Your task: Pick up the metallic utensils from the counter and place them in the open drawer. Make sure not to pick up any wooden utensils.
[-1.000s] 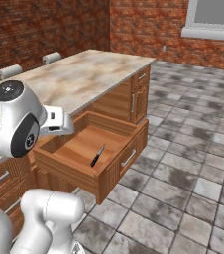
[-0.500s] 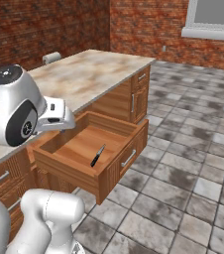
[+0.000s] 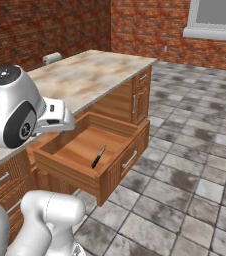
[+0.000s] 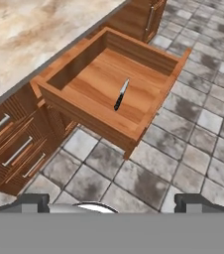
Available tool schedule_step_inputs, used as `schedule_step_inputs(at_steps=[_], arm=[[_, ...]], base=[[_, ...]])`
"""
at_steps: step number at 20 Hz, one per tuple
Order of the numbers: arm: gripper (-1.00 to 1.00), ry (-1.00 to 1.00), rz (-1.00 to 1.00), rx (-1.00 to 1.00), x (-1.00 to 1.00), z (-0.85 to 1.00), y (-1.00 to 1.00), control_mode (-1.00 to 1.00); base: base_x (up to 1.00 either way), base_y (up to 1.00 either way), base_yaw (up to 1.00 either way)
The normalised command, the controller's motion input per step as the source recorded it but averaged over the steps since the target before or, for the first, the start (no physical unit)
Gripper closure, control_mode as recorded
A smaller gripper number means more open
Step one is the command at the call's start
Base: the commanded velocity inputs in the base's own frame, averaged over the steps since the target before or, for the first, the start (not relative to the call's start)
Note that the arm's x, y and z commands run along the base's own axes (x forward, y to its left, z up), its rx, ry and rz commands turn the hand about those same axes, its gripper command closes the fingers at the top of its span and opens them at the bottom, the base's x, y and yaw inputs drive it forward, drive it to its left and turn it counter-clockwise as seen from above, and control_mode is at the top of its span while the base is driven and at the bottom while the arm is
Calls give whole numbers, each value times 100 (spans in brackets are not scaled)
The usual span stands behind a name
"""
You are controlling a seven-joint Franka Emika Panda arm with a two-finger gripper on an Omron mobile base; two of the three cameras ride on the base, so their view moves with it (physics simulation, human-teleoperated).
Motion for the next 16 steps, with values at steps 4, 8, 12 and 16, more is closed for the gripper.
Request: schedule_step_inputs(at_steps=[4, 8, 12, 16], arm=[[-100, 0, 0, 0, 0, 0, 0, 100], [-100, 0, 0, 0, 0, 0, 0, 100], [-100, 0, 0, 0, 0, 0, 0, 100], [-100, 0, 0, 0, 0, 0, 0, 100]], base=[[-95, 0, 0], [-100, 13, 6], [-97, 42, 2], [13, 58, -26]])
